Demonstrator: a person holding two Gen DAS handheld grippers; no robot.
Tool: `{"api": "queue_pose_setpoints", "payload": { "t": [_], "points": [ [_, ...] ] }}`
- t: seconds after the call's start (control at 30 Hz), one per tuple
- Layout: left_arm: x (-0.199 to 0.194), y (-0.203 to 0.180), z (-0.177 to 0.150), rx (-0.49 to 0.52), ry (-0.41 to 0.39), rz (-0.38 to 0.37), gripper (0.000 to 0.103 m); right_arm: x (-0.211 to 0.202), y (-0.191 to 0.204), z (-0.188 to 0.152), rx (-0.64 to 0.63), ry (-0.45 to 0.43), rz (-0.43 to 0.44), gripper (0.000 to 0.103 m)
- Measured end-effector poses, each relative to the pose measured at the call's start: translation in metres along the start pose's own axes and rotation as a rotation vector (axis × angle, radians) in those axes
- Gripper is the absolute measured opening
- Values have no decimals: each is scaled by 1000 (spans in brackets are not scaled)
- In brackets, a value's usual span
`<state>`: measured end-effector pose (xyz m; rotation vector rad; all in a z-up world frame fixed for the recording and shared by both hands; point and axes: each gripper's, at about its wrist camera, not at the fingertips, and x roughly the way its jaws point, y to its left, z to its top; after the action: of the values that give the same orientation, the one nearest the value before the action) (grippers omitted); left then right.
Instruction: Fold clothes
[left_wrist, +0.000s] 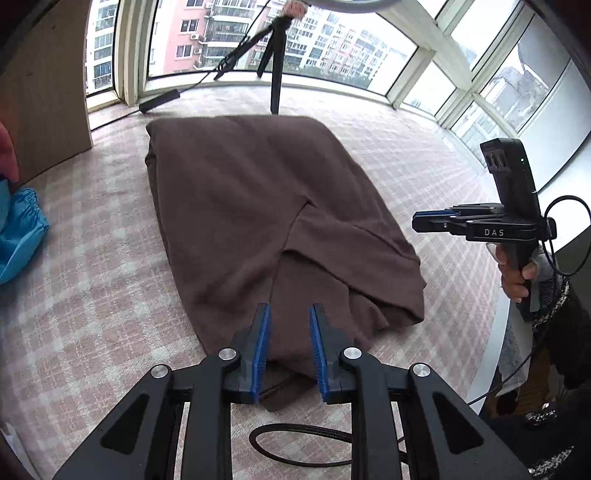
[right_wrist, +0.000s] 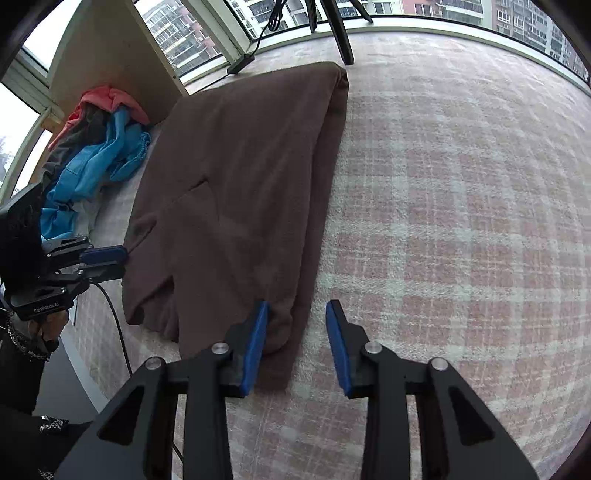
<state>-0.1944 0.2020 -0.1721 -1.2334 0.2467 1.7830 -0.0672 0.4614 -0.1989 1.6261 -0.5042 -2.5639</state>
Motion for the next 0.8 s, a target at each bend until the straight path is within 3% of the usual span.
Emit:
{"api": "queue_pose_setpoints", "payload": {
  "t": [0.07, 0.2, 0.27, 0.33, 0.43, 0.5, 0.53, 0.57, 0.6, 0.63, 0.73, 0.77, 0.8],
  "points": [
    [-15, 3, 2, -4, -69, -3, 19, -16, 10, 17, -34, -103, 3, 21],
    [14, 16, -1, -19, -5, -8, 19, -7, 25, 55, -51, -220, -4, 21],
    [41, 21, -9, -27, 82, 3, 19, 22, 21, 64, -21, -166, -32, 21],
    [37, 23, -19, -27, 75, -14, 20, 49, 12, 60, -9, -40, -46, 22],
    [12, 35, -16, -75, 46, -45, 21, 43, 5, 53, -21, 23, -20, 22],
    [-5, 52, -1, -132, -16, -54, 26, 24, 0, 59, 7, -25, 5, 22],
    [-8, 62, 8, -173, -44, -58, 34, 15, -3, 63, 18, -65, 6, 23],
    [-9, 74, 18, -220, -66, -57, 47, 11, -7, 68, 33, -91, 3, 36],
    [-4, 81, 27, -248, -70, -52, 50, 9, -11, 74, 49, -111, 0, 55],
    [1, 88, 37, -274, -73, -46, 53, 11, -17, 79, 67, -118, 9, 60],
    [19, 101, 60, -272, -75, 31, 53, 29, -26, 87, 103, -67, 58, 61],
    [26, 103, 67, -257, -74, 68, 53, 35, -28, 87, 111, -53, 50, 61],
    [30, 109, 72, -257, -75, 59, 53, 40, -30, 85, 117, -50, 33, 61]
  ]
}}
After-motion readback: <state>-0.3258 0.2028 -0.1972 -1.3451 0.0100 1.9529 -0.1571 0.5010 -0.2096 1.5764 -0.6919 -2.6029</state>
